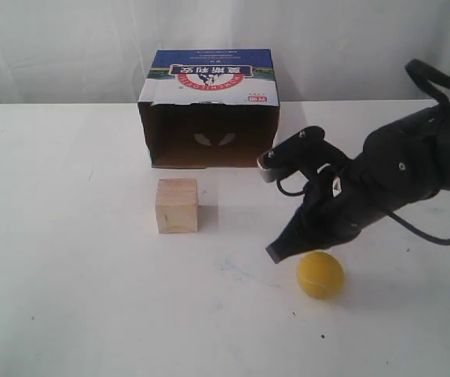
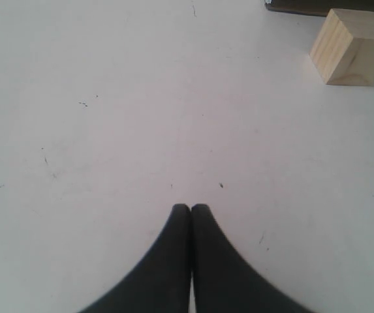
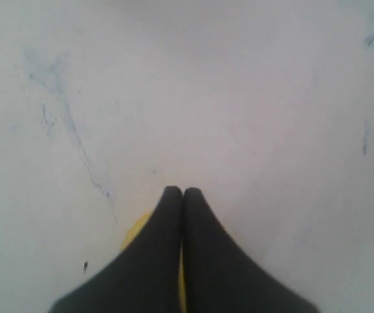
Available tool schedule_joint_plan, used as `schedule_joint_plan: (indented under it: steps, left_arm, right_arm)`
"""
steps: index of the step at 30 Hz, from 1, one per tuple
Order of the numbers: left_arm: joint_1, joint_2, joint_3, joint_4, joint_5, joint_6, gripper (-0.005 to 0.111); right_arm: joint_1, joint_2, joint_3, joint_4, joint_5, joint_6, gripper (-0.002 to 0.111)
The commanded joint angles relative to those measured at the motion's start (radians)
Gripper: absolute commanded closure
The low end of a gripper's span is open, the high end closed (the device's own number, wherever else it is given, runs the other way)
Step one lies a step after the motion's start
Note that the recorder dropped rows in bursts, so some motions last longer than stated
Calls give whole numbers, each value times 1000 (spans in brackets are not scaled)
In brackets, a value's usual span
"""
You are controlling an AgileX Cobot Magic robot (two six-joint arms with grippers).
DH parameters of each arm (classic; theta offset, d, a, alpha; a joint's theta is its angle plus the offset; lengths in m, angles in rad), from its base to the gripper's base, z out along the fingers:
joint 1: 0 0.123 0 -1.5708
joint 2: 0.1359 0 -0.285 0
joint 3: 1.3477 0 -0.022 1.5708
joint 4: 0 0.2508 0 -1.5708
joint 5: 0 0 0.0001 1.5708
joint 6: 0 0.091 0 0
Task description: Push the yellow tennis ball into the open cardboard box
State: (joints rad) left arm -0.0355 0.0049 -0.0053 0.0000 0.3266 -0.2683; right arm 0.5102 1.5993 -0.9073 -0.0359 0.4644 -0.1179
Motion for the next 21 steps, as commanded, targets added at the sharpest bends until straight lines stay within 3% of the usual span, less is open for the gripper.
schedule_joint_plan:
  steps: [1, 5, 10, 21]
  left_arm:
    - [-6, -5, 5, 0, 34, 5, 107]
    - [-6, -5, 5, 0, 34, 5, 107]
    - [-6, -5, 5, 0, 34, 5, 107]
    - [-6, -5, 5, 0, 34, 5, 107]
  right_arm:
    - [1, -3, -104, -9, 41, -14, 108]
    - [1, -34, -137, -12, 237, -16, 108]
    - [10, -50, -137, -7, 360, -20, 108]
    - [100, -28, -104, 135, 332, -84, 108]
